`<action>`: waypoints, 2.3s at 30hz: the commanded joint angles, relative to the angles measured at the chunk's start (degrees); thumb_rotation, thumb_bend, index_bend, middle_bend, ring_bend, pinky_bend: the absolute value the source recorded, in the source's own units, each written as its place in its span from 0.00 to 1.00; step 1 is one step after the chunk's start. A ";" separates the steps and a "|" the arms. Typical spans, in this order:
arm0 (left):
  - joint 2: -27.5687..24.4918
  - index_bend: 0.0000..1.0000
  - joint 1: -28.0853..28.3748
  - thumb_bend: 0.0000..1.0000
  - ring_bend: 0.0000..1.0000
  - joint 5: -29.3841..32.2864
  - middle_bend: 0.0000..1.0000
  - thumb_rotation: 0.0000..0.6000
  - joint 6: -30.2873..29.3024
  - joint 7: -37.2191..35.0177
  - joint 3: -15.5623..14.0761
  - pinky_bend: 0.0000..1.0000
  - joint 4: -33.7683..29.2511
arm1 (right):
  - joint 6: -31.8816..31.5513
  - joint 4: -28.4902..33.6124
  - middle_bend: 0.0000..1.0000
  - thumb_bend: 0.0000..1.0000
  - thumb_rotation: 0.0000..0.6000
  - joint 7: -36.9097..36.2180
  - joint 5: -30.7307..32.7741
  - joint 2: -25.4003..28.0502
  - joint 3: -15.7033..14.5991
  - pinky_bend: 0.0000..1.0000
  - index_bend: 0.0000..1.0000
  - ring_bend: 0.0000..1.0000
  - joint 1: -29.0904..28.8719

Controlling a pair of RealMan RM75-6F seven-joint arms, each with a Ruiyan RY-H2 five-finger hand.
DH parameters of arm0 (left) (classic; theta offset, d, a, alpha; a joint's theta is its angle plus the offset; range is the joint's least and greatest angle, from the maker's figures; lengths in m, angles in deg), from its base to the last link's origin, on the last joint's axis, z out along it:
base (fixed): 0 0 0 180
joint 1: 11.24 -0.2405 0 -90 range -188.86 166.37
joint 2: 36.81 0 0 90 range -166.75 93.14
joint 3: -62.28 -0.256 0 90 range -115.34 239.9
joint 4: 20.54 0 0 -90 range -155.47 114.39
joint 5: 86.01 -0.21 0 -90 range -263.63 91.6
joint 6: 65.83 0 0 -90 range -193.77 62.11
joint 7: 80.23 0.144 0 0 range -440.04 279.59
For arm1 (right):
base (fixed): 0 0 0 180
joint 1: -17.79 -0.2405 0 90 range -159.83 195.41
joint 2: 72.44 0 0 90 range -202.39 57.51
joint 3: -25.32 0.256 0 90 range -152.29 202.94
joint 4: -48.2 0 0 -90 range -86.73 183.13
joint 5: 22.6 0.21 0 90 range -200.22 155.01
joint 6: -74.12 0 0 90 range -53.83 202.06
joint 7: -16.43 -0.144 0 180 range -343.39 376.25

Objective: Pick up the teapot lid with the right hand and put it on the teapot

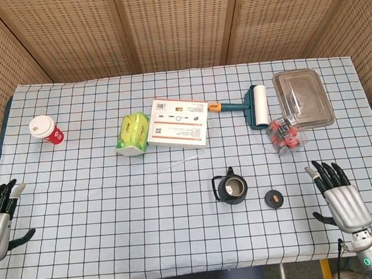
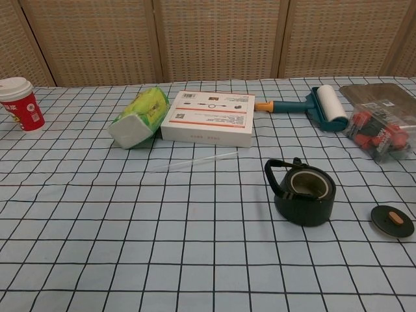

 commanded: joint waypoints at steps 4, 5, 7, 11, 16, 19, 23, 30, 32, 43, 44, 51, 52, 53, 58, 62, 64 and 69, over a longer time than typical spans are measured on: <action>0.01 0.00 0.03 0.10 0.00 -0.02 0.00 1.00 -0.01 0.02 0.03 0.00 0.04 | 4.76 1.09 0.00 0.23 1.00 1.69 1.62 -1.29 0.22 0.00 0.25 0.00 -2.07; 0.01 0.00 0.05 0.10 0.00 0.03 0.00 1.00 0.03 0.11 0.05 0.00 0.03 | 5.61 1.42 0.00 0.23 1.00 2.43 1.98 -1.59 0.40 0.00 0.25 0.00 -2.53; -0.02 0.00 0.03 0.10 0.00 0.11 0.00 1.00 0.05 0.20 0.07 0.00 -0.07 | 7.48 2.17 0.00 0.23 1.00 4.44 2.84 -2.35 0.76 0.00 0.28 0.00 -3.54; -0.20 0.00 -0.14 0.10 0.00 -0.05 0.00 1.00 -0.37 -0.04 0.07 0.00 -0.28 | 12.02 3.95 0.00 0.23 1.00 9.18 6.08 -4.24 1.47 0.00 0.30 0.00 -5.62; -0.26 0.00 -0.07 0.10 0.00 -0.04 0.00 1.00 -0.07 -0.12 -0.03 0.00 -0.14 | 16.31 5.31 0.00 0.23 1.00 14.38 11.59 -6.52 2.81 0.00 0.30 0.00 -7.74; -0.31 0.00 0.03 0.10 0.00 0.01 0.00 1.00 0.13 -0.18 -0.01 0.00 -0.14 | 18.42 5.43 0.00 0.23 1.00 17.30 15.56 -7.76 3.79 0.00 0.29 0.00 -9.03; -0.35 0.00 0.07 0.10 0.00 0.05 0.00 1.00 0.21 -0.22 0.00 0.00 -0.17 | 20.23 5.04 0.00 0.23 1.00 19.58 19.89 -9.11 5.00 0.00 0.29 0.00 -10.47; -0.22 0.00 0.23 0.10 0.00 0.24 0.00 1.00 0.57 0.10 0.02 0.00 -0.15 | 21.62 3.28 0.00 0.23 1.00 21.26 24.61 -10.79 6.32 0.00 0.31 0.00 -12.38; -0.15 0.00 0.29 0.10 0.00 0.22 0.00 1.00 0.69 0.33 -0.01 0.00 -0.16 | 21.66 3.07 0.00 0.23 1.00 21.43 25.19 -11.00 6.41 0.00 0.31 0.00 -12.67; -0.02 0.00 0.34 0.10 0.00 0.13 0.00 1.00 0.78 0.73 -0.12 0.00 -0.25 | 21.68 2.60 0.02 0.23 1.00 22.90 27.95 -12.21 6.36 0.00 0.34 0.00 -14.19; -0.04 0.00 0.36 0.10 0.00 0.10 0.00 1.00 0.81 0.73 -0.14 0.00 -0.24 | 21.68 2.47 0.02 0.23 1.00 23.14 28.34 -12.35 6.31 0.00 0.34 0.00 -14.35; -0.16 0.00 0.30 0.10 0.00 0.01 0.00 1.00 0.64 0.56 -0.15 0.00 -0.33 | 21.94 1.44 0.03 0.23 1.00 23.28 30.15 -12.98 6.16 0.00 0.36 0.00 -15.05; -0.16 0.00 0.31 0.10 0.00 0.01 0.00 1.00 0.66 0.58 -0.16 0.00 -0.34 | 22.02 1.34 0.03 0.23 1.00 23.16 30.30 -13.06 6.13 0.00 0.37 0.00 -15.13; -0.15 0.00 0.33 0.10 0.00 0.04 0.00 1.00 0.71 0.61 -0.15 0.00 -0.34 | 22.08 1.21 0.04 0.23 1.00 23.07 30.34 -13.12 6.07 0.00 0.37 0.00 -15.21; -0.09 0.00 0.44 0.10 0.00 0.23 0.00 1.00 1.03 0.85 -0.17 0.00 -0.36 | 22.20 -0.06 0.06 0.25 1.00 22.34 30.60 -13.73 5.87 0.00 0.41 0.00 -15.56; -0.10 0.00 0.46 0.10 0.00 0.29 0.00 1.00 1.05 0.87 -0.14 0.00 -0.39 | 22.30 -0.75 0.07 0.25 1.00 21.85 30.83 -14.04 5.64 0.00 0.42 0.00 -15.75; -0.11 0.00 0.48 0.10 0.00 0.41 0.00 1.00 1.12 0.82 -0.10 0.00 -0.37 | 22.18 -0.88 0.09 0.26 1.00 21.58 30.72 -14.14 5.52 0.00 0.45 0.00 -15.82; -0.13 0.00 0.57 0.10 0.00 0.43 0.00 1.00 1.25 0.85 -0.10 0.00 -0.41 | 21.71 -1.38 0.14 0.29 1.00 20.90 30.17 -14.59 5.26 0.00 0.52 0.00 -15.89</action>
